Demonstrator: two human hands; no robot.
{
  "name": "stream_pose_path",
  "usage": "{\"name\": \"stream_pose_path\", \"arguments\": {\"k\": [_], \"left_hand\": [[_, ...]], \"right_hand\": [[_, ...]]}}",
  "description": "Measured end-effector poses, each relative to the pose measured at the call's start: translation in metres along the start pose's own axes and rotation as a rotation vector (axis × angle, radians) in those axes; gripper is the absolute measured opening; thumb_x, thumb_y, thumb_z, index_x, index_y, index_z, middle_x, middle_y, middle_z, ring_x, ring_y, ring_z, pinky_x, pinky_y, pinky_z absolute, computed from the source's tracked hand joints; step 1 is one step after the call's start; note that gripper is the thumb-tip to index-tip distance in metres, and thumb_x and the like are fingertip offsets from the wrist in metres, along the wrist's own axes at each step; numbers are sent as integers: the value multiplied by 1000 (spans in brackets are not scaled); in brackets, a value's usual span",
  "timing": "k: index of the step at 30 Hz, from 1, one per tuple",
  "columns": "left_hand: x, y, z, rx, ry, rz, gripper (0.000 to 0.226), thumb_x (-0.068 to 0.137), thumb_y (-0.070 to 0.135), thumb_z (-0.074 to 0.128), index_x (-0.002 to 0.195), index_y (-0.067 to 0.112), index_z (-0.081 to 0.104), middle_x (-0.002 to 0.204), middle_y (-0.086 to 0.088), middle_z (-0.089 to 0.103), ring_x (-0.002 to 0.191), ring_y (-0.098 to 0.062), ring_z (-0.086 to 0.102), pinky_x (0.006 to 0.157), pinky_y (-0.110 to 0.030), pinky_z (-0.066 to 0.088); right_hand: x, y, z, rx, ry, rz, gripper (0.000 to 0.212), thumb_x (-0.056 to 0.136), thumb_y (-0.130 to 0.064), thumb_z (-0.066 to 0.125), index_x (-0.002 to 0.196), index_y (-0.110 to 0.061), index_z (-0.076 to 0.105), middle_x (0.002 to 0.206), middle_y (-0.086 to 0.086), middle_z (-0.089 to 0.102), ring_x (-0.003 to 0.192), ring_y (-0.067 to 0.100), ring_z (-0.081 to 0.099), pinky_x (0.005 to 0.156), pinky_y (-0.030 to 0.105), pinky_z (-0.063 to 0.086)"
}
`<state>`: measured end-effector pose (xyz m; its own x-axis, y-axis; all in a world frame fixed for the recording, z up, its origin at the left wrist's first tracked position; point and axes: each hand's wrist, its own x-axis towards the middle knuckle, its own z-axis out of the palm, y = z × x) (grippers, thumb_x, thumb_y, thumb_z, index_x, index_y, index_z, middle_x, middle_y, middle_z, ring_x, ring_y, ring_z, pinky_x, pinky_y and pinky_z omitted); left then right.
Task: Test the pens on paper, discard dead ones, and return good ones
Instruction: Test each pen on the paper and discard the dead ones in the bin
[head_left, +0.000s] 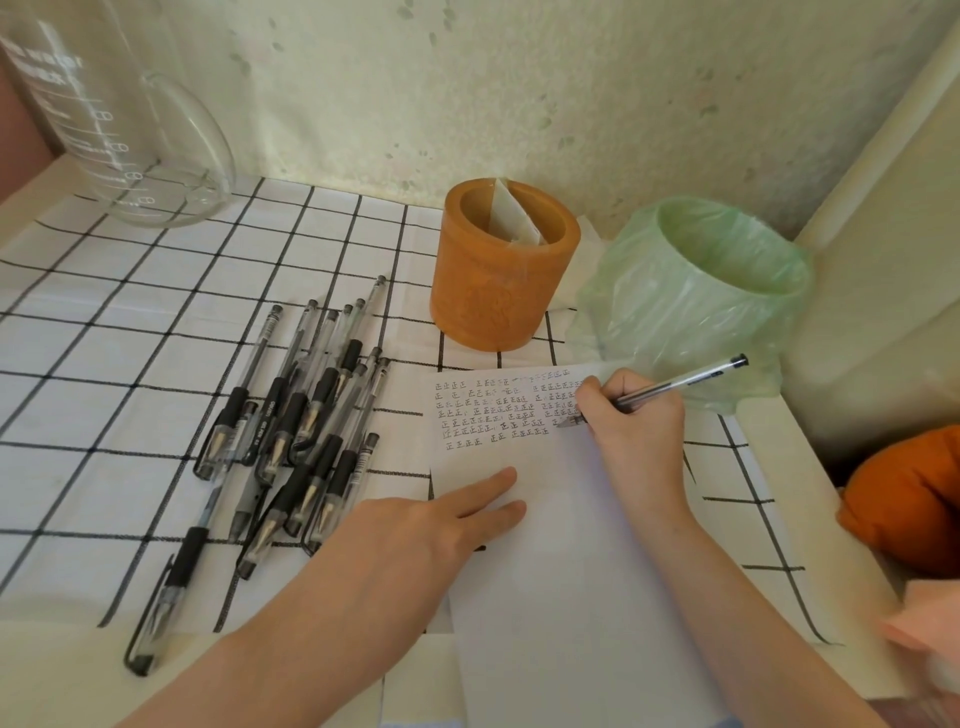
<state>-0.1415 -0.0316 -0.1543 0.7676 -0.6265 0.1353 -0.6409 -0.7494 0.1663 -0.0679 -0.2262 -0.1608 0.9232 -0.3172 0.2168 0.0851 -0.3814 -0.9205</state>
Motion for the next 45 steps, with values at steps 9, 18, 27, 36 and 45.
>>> {"name": "stream_pose_path", "arguments": {"k": [9, 18, 27, 36, 45], "left_hand": [[1, -3, 3, -33, 9, 2, 90, 18, 5, 86, 101, 36, 70, 118, 18, 63, 30, -4, 49, 34, -9, 19], [0, 1, 0, 6, 6, -11, 88, 17, 11, 88, 100, 38, 71, 117, 21, 62, 32, 0, 49, 35, -11, 17], [-1, 2, -1, 28, 16, -2, 85, 19, 10, 88, 98, 37, 71, 117, 21, 63, 30, -2, 49, 34, -12, 16], [0, 1, -1, 30, 35, -1, 89, 15, 4, 87, 97, 34, 72, 116, 18, 64, 26, -4, 44, 35, -12, 15], [0, 0, 1, -8, 30, -5, 91, 16, 4, 87, 100, 35, 71, 118, 19, 63, 30, -2, 48, 29, -12, 25]], "right_hand": [[-1, 0, 1, -23, -1, -37, 37, 82, -1, 61, 55, 1, 35, 52, 5, 31, 50, 7, 26, 47, 19, 24], [0, 0, 1, -17, -16, -24, 39, 82, 1, 59, 53, -11, 35, 47, -6, 29, 45, 3, 26, 46, 14, 25], [1, 2, -1, 24, 0, 14, 33, 82, -2, 60, 56, 1, 39, 53, 11, 35, 50, 12, 30, 48, 23, 27], [0, 2, 1, -9, -11, -10, 35, 83, -2, 60, 58, 6, 37, 54, 11, 33, 52, 12, 28, 47, 21, 25], [-1, 0, 0, -12, -29, -13, 33, 78, 3, 59, 56, 4, 34, 53, 7, 28, 50, 8, 24, 46, 19, 22]]}}
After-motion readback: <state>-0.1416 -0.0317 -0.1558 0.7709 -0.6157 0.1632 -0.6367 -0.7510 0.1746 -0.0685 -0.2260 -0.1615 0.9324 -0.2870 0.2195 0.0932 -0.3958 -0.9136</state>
